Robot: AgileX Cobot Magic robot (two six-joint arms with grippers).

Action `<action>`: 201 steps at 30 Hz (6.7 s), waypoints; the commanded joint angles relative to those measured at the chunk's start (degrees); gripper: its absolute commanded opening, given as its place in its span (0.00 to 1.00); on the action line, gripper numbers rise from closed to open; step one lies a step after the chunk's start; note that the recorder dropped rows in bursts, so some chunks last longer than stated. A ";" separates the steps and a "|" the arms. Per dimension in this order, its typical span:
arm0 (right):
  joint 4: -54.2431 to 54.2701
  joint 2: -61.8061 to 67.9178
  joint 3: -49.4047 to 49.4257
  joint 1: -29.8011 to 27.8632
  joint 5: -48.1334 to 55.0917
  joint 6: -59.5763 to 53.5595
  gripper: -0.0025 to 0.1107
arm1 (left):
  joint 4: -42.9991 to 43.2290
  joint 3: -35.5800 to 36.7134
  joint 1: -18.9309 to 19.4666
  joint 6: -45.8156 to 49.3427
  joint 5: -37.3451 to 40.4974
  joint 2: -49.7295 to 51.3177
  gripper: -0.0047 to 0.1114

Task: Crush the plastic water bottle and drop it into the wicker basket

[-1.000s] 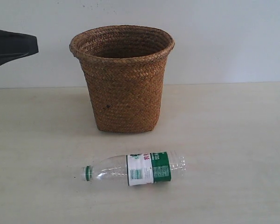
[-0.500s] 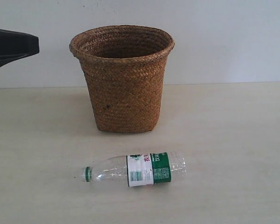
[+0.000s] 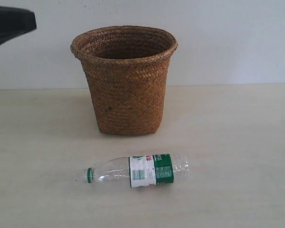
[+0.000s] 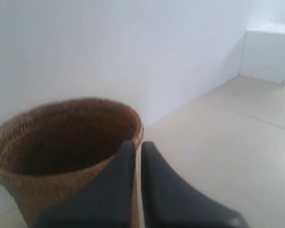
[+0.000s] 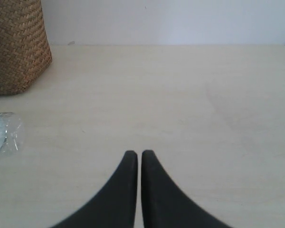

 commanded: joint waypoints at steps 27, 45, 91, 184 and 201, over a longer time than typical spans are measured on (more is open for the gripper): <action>-0.29 -0.23 -0.05 0.02 -0.48 -0.10 0.03 | -49.44 4.16 0.20 74.78 54.28 -1.38 0.08; -0.29 -0.23 -0.05 0.02 -0.48 -0.10 0.03 | -104.06 3.80 -10.02 143.62 74.06 2.90 0.08; 0.52 -0.23 -0.05 0.02 -0.48 -0.10 0.03 | -95.59 -6.37 -21.32 150.26 58.70 41.41 0.51; 3.37 -0.23 -0.05 0.02 -58.43 57.64 0.03 | -94.07 -6.42 -23.89 149.61 50.49 49.22 0.07; -72.98 40.05 -30.63 0.02 -49.94 108.87 0.03 | -94.07 -6.42 -23.89 149.61 50.49 49.22 0.07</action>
